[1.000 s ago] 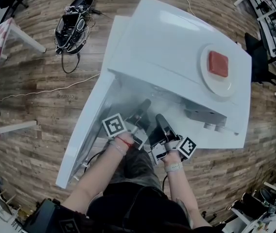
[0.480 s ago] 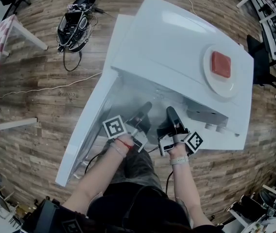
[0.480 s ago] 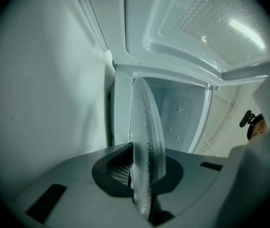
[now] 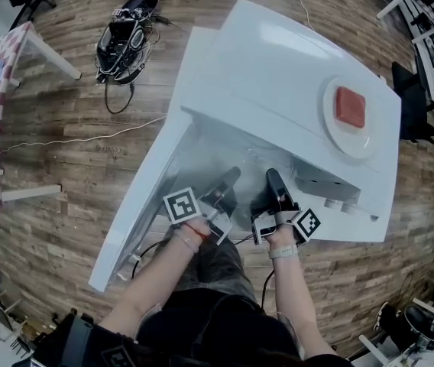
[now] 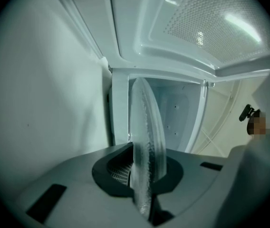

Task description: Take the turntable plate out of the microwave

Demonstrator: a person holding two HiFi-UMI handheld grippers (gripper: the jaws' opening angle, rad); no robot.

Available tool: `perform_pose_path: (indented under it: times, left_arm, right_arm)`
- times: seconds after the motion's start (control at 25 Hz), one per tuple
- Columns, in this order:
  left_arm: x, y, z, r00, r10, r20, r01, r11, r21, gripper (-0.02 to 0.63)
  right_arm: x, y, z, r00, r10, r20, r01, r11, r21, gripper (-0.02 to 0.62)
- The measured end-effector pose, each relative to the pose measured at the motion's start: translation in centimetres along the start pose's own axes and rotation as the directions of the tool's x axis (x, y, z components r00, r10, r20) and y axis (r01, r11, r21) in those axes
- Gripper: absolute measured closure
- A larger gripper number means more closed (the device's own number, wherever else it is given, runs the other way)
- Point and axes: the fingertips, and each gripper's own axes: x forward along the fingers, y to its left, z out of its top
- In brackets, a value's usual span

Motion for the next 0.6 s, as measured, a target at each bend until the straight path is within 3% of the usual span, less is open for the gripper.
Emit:
perform_pose_path:
  times: [0.6]
  left_arm:
    - [-0.52,0.17,0.52,1.0,-0.007,0.016,0.006,0.998,0.065,0.571]
  right_arm:
    - [-0.03,0.79,-0.47,0.997,0.059,-0.053,-0.061,0.998,-0.031,0.556]
